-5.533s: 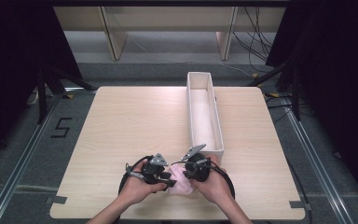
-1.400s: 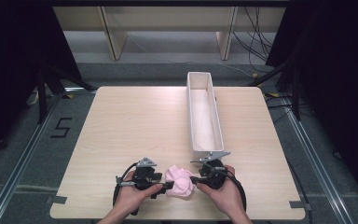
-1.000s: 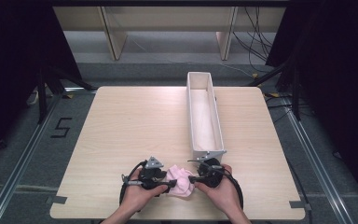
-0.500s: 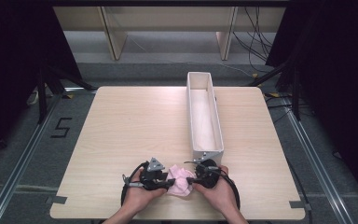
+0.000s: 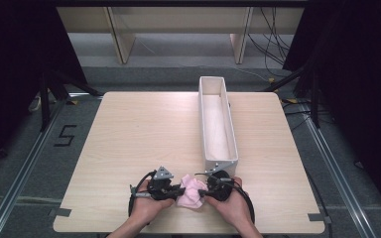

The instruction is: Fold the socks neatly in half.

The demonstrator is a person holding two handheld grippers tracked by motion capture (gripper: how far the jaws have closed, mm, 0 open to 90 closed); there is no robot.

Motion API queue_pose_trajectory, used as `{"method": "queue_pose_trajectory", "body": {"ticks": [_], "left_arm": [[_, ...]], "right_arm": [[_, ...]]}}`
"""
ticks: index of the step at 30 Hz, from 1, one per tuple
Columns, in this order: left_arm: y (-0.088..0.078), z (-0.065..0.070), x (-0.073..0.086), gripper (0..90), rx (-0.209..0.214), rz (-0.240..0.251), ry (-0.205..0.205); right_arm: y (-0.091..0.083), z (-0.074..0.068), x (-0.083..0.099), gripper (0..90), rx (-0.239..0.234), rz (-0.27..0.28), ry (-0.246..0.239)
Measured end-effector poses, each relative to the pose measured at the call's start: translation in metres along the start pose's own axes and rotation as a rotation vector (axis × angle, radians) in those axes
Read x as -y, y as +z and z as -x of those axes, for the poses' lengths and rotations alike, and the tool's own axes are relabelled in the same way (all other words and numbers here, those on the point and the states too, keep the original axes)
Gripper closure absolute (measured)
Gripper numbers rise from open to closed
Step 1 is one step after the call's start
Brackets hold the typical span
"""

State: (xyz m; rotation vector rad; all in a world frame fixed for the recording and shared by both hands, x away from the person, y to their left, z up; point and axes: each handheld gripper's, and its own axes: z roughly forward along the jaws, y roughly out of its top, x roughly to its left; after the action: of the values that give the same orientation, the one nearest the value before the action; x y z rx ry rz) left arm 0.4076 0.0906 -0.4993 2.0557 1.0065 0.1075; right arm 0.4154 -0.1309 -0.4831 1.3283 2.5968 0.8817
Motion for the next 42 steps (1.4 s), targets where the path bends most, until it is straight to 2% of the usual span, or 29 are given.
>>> {"method": "queue_pose_trajectory", "body": {"ticks": [1,2,5,6,8,10,11,12,14,17,18,19,26,28,29,31,33,34,37,38,41,42], "left_arm": [[0.0,0.002,-0.001,79.4,-0.001,0.009,-0.012],[-0.002,0.0,-0.001,79.5,0.007,-0.006,0.018],[-0.004,0.0,-0.003,80.0,0.016,-0.007,0.037],[-0.006,0.0,-0.005,80.2,0.017,-0.024,0.07],[-0.008,-0.001,-0.006,80.4,0.025,-0.035,0.111],[-0.01,-0.002,-0.008,80.8,0.032,-0.05,0.148],[-0.011,-0.002,-0.009,81.1,0.034,-0.052,0.159],[-0.013,-0.003,-0.011,81.2,0.037,-0.052,0.178],[-0.016,-0.003,-0.013,81.5,0.045,-0.05,0.189],[-0.02,-0.004,-0.015,81.7,0.049,-0.046,0.212],[-0.022,-0.004,-0.016,81.8,0.049,-0.048,0.224],[-0.023,-0.003,-0.018,82.0,0.05,-0.046,0.237],[-0.035,-0.006,-0.026,82.8,0.049,-0.063,0.361],[-0.039,-0.006,-0.029,82.9,0.054,-0.071,0.39],[-0.04,-0.006,-0.03,82.9,0.055,-0.063,0.392],[-0.043,-0.006,-0.033,83.0,0.058,-0.073,0.419],[-0.044,-0.005,-0.034,83.1,0.065,-0.063,0.416],[-0.046,-0.005,-0.035,83.1,0.066,-0.08,0.438],[-0.046,-0.005,-0.036,83.3,0.067,-0.089,0.447],[-0.047,-0.005,-0.036,83.3,0.067,-0.091,0.45],[-0.048,-0.004,-0.037,83.5,0.066,-0.088,0.456],[-0.049,-0.004,-0.038,83.6,0.071,-0.093,0.46]], "right_arm": [[0.0,0.0,0.0,56.0,0.004,-0.002,0.001],[0.0,0.0,0.0,55.9,-0.003,0.003,-0.001],[-0.004,0.0,-0.001,54.9,0.0,0.019,-0.009],[-0.005,-0.001,-0.001,54.8,-0.004,0.029,-0.004],[-0.011,-0.001,-0.002,54.3,-0.003,0.049,-0.007],[-0.018,-0.001,-0.003,54.0,-0.012,0.058,0.015],[-0.022,-0.001,-0.004,53.9,-0.014,0.074,0.012],[-0.024,0.001,-0.004,53.8,-0.01,0.088,-0.012],[-0.03,0.002,-0.006,53.7,-0.01,0.119,-0.005],[-0.039,0.002,-0.008,53.6,-0.011,0.123,-0.012],[-0.041,0.001,-0.008,53.6,-0.02,0.117,0.003],[-0.042,0.003,-0.008,53.6,-0.014,0.137,-0.036],[-0.049,0.001,-0.008,53.6,-0.023,0.135,-0.002],[-0.049,0.001,-0.008,53.6,-0.023,0.148,-0.007],[-0.05,0.002,-0.008,53.6,-0.022,0.151,-0.021],[-0.052,0.0,-0.008,53.6,-0.018,0.155,-0.012],[-0.053,0.0,-0.008,53.6,-0.022,0.156,-0.008],[-0.054,0.0,-0.008,53.6,-0.012,0.167,-0.017],[-0.055,-0.001,-0.009,53.6,-0.018,0.175,-0.001],[-0.055,0.0,-0.009,53.7,-0.004,0.178,-0.018],[-0.058,-0.001,-0.01,53.7,-0.021,0.171,-0.014],[-0.056,-0.001,-0.011,53.7,-0.03,0.196,-0.02]]}}
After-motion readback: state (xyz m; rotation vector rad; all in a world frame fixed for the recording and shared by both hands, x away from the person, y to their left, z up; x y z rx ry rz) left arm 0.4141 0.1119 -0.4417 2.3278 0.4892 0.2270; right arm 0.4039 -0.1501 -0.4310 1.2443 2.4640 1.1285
